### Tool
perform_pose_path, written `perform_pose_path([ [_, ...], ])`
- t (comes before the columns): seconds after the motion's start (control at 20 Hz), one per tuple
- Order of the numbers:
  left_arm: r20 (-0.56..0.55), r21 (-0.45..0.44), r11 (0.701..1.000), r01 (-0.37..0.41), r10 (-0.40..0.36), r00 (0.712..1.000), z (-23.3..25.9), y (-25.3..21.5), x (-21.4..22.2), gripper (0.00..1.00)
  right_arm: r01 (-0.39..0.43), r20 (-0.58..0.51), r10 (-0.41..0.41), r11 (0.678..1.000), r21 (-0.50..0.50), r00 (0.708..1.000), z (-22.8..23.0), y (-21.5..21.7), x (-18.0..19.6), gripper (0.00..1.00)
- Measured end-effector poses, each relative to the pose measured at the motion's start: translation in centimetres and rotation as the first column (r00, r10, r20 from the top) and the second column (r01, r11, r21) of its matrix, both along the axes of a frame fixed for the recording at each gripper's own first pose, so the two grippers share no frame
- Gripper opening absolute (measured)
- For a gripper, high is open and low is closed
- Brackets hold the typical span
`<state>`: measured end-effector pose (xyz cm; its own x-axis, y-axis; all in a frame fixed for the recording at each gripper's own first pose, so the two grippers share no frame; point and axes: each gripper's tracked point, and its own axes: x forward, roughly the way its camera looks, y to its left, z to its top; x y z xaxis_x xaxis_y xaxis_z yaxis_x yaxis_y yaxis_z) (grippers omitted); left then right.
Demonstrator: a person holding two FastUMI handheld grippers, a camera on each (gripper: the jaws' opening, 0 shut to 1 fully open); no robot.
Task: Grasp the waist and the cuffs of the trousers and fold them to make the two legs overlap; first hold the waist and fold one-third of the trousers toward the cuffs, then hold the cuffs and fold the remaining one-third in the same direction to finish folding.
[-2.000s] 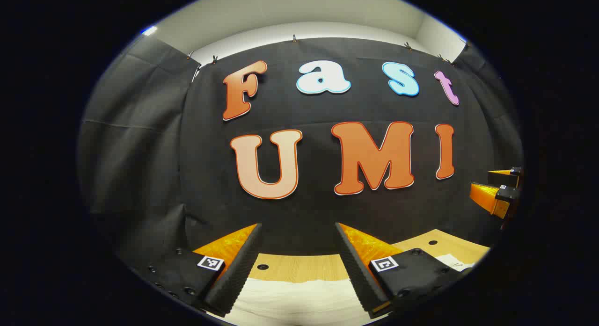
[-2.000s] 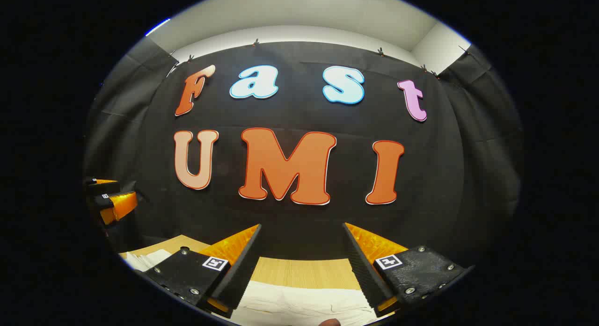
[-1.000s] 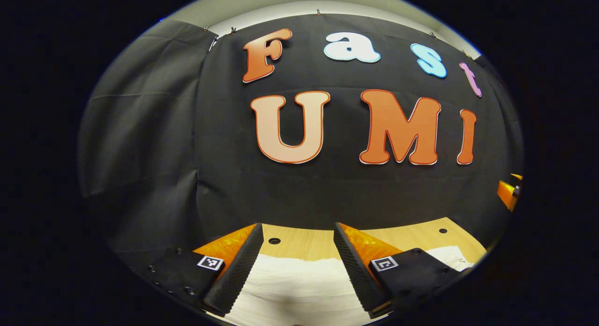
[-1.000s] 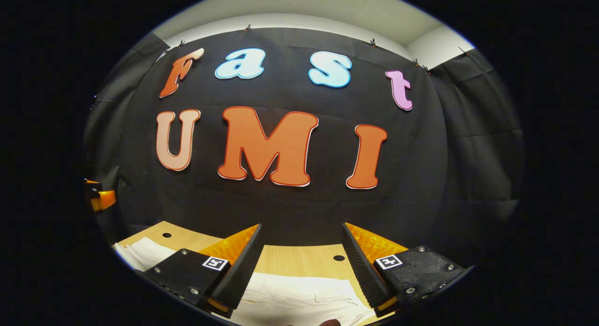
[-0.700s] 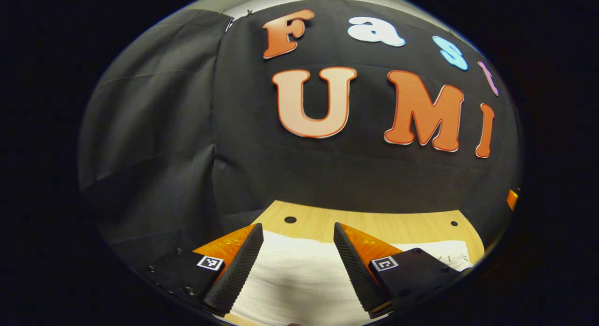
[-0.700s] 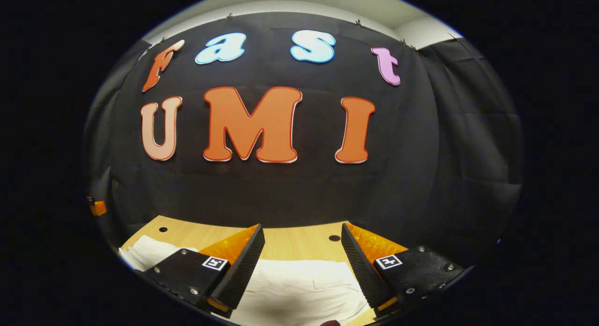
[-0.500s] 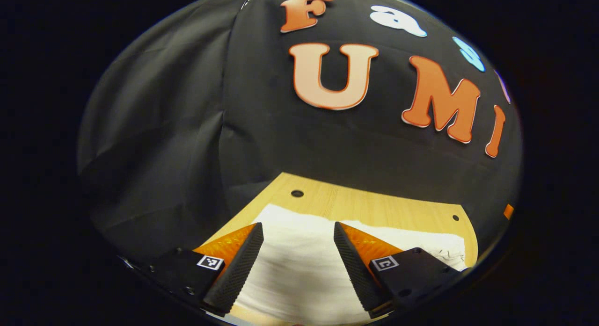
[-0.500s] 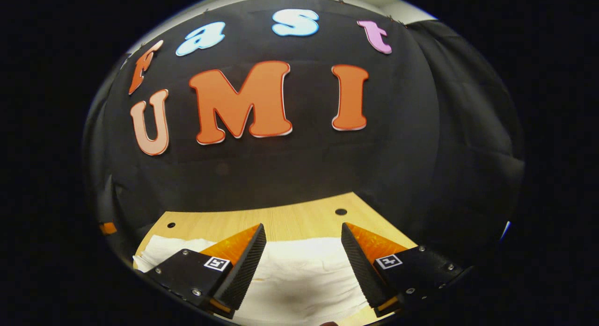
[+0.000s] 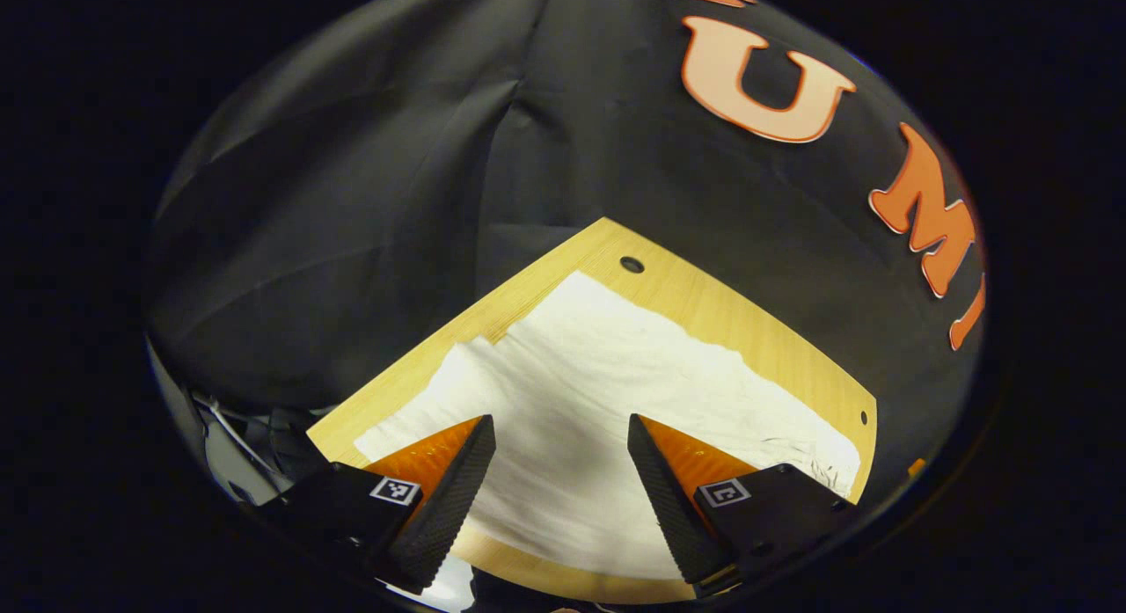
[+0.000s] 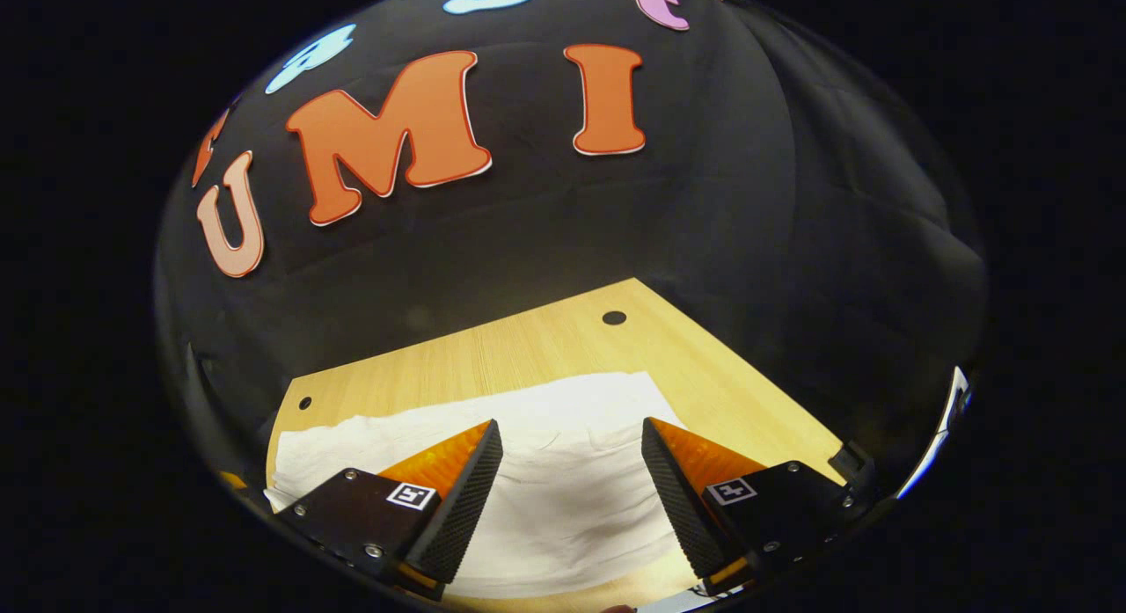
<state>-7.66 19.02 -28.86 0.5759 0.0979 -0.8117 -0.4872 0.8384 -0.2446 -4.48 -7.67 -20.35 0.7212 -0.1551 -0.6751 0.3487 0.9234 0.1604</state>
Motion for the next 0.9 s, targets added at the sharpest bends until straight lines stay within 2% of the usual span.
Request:
perform_pose_path([
  [0.2,-0.071,-0.093,0.994,-0.064,0.058,0.996,-3.2,2.7,-2.4,0.99,0.04,-0.094,-0.038,0.999,0.02,0.995,-2.6,-0.4,-1.2,0.95],
  [0.4,-0.149,-0.158,0.978,-0.134,0.11,0.983,-6.4,5.5,-5.1,1.0,0.051,-0.164,-0.042,0.997,0.05,0.986,-4.7,-0.2,-2.7,0.94],
  [0.45,-0.167,-0.17,0.972,-0.16,0.131,0.977,-7.1,6.3,-6.0,0.96,0.055,-0.182,-0.042,0.996,0.068,0.982,-5.3,0.1,-2.9,0.94],
  [0.5,-0.18,-0.186,0.965,-0.187,0.154,0.972,-7.8,7.1,-6.4,1.0,0.05,-0.196,-0.03,0.994,0.097,0.98,-5.8,0.7,-3.2,0.94],
  [0.55,-0.199,-0.206,0.957,-0.206,0.165,0.966,-8.7,7.6,-7.1,1.0,0.059,-0.21,-0.033,0.991,0.119,0.977,-6.2,1.0,-3.6,0.92],
  [0.65,-0.233,-0.237,0.942,-0.236,0.18,0.955,-9.8,8.6,-8.7,1.0,0.098,-0.231,-0.066,0.986,0.132,0.971,-7.1,1.0,-4.4,0.82],
  [0.7,-0.246,-0.25,0.936,-0.246,0.184,0.952,-10.4,9.1,-9.3,1.0,0.113,-0.248,-0.076,0.984,0.138,0.966,-7.6,1.0,-5.0,0.86],
  [0.85,-0.292,-0.28,0.918,-0.282,0.198,0.936,-12.0,10.9,-11.3,0.99,0.137,-0.297,-0.086,0.978,0.155,0.951,-8.9,1.2,-6.8,0.84],
  [0.9,-0.306,-0.293,0.908,-0.3,0.208,0.929,-12.4,11.2,-11.8,0.96,0.152,-0.307,-0.097,0.975,0.163,0.947,-9.1,1.1,-7.3,0.84],
])
